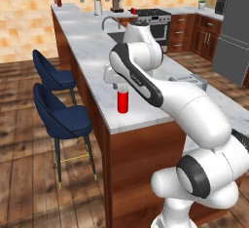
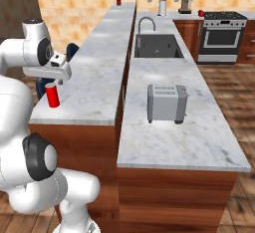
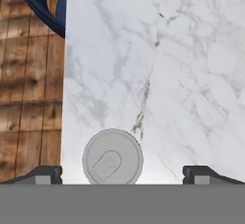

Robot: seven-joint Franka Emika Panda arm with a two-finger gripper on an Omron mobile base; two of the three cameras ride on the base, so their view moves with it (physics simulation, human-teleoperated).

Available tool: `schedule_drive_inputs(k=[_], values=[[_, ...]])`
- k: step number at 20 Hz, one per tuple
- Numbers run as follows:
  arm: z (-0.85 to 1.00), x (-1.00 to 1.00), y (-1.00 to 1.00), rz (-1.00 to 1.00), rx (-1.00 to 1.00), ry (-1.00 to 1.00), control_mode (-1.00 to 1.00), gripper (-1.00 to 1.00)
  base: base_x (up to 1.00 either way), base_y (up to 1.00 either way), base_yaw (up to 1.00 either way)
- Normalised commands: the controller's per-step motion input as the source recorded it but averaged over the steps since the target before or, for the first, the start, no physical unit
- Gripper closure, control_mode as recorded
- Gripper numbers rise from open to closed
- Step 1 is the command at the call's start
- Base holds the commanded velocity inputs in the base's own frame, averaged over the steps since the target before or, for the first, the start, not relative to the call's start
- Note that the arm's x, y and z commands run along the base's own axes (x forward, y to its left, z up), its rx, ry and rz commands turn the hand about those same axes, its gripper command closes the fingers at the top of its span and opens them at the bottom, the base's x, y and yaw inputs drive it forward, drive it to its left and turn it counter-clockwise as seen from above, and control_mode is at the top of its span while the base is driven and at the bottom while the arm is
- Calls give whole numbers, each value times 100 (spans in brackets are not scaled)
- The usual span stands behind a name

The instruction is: Four empty soda cans are scattered around the kitchen. Gather all the cans and cluster them next to the stove for recycling.

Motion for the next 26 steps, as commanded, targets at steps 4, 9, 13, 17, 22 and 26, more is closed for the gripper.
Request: schedule_drive_inputs(k=[4, 9, 13, 17, 22, 26], values=[[-24, 0, 0, 0, 0, 0, -100, -100, 0, 0, 0], [-28, 0, 0, 0, 0, 0, -100, -100, 0, 0, 0], [-6, 1, 0, 0, 0, 0, -100, -100, 0, 0, 0], [-4, 1, 2, 0, 0, 0, -100, -100, 0, 0, 0], [-1, 0, 2, 0, 0, 0, -100, -100, 0, 0, 0], [-29, 0, 8, 0, 0, 0, -100, -100, 0, 0, 0]])
